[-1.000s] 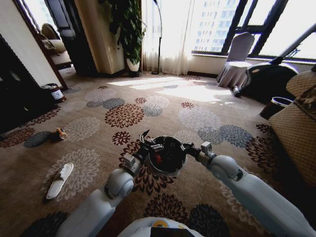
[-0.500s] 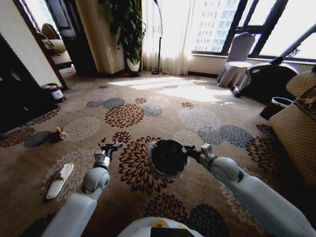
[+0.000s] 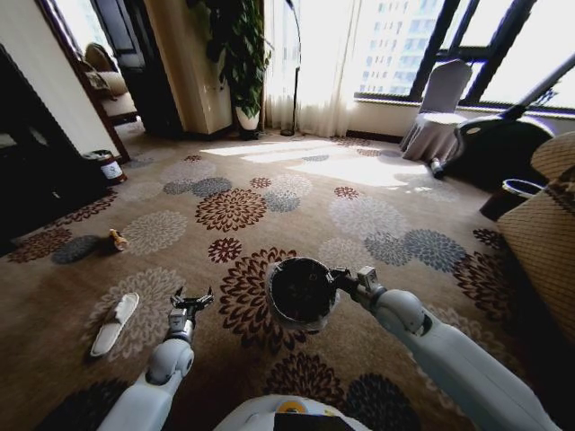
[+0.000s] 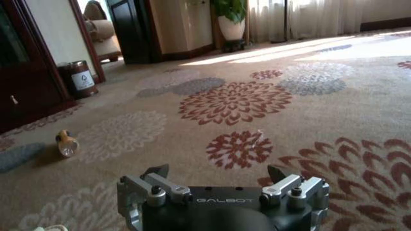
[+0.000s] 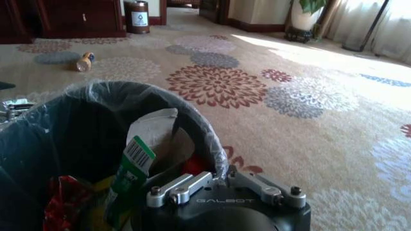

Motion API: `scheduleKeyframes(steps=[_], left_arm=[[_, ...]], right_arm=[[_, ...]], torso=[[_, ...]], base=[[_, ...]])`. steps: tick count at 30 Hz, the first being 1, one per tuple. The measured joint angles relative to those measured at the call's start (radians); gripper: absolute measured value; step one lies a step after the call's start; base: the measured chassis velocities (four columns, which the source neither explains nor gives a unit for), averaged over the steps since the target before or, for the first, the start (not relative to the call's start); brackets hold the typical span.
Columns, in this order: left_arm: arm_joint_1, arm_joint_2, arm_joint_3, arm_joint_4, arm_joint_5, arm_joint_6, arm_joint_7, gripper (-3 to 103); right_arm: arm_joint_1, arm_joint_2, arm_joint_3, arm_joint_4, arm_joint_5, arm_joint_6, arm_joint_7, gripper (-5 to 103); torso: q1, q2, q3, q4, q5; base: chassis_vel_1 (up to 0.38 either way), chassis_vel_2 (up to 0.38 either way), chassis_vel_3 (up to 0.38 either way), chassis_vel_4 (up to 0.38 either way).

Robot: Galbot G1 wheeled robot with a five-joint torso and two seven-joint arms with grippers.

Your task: Pick up the trash from the ground and place it into the trash bin.

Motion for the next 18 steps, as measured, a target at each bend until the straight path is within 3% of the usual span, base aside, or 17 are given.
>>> scheduleKeyframes(steps=[8, 18], left_arm=[[-0.006, -0.012, 0.012, -0.009, 0.010, 0.012, 0.006, 100], [0.012, -0.004, 0.003, 0.012, 0.013, -0.022, -0.004, 100]], right_arm=[[-0.005, 0.002, 0.006, 0.014, -0.001, -0.001, 0.000, 1], [-0.010, 0.012, 0.006, 0.014, -0.016, 0.000, -0.001, 1]], torso=[[0.000, 0.000, 0.000, -0.0001, 0.0000], [0.000, 0.000, 0.000, 0.0012, -0.0003]], base=[[0.131, 0.136, 0.017, 0.023], [0.295, 0.315, -0.091, -0.116]])
